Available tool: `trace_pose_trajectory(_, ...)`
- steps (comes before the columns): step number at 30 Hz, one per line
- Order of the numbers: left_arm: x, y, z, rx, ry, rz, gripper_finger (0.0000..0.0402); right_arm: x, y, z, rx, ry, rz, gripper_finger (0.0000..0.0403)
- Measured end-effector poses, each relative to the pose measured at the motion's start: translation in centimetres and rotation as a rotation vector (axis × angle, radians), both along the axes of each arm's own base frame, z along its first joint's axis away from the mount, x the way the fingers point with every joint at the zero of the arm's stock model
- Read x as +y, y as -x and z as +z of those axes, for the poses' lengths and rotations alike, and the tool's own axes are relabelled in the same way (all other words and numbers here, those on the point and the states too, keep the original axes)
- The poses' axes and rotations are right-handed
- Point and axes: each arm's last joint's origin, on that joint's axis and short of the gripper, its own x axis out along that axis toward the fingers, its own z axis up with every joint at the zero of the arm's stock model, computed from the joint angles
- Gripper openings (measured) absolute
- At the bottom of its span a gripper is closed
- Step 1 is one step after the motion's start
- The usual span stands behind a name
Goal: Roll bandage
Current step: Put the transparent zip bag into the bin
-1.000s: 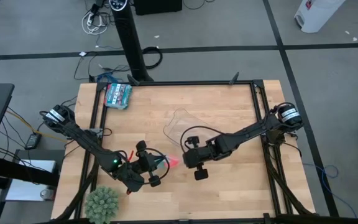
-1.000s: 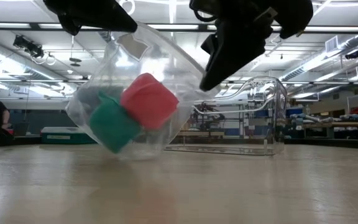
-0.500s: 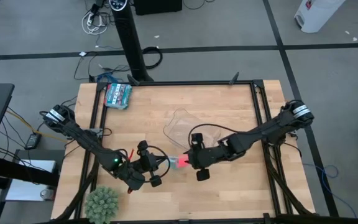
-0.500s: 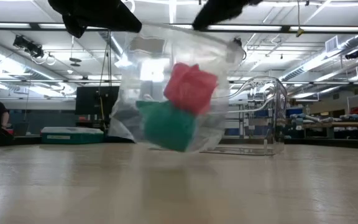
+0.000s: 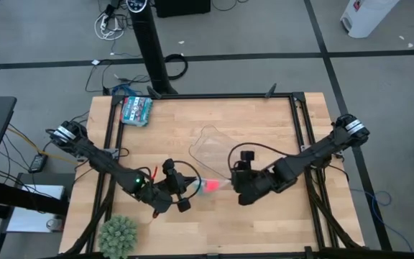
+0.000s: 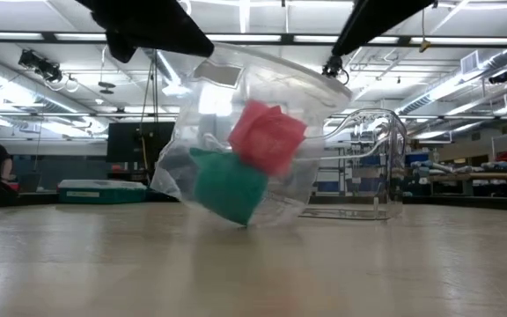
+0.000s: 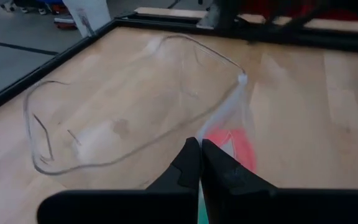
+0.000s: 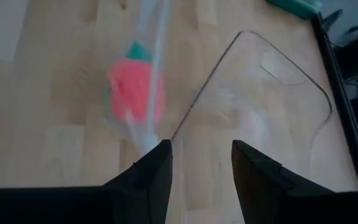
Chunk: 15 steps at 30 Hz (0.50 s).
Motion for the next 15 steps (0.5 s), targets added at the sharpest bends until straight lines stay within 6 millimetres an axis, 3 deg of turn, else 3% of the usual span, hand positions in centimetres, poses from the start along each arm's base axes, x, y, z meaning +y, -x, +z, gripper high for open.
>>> trace_pose_trajectory(10, 1.9, -3.2, 4.2, -0.156, -0.035, -0.061, 0.0009, 2.2, 2.0, -0.1, -0.048, 0.028, -0.066, 0.0152)
trace_pose_trajectory(15, 4.4, -4.5, 5.3, -0.104, -0.079, -0.013, 0.0009, 3.5, 3.1, 0.0, -0.097, 0.048, -0.083, 0.0152)
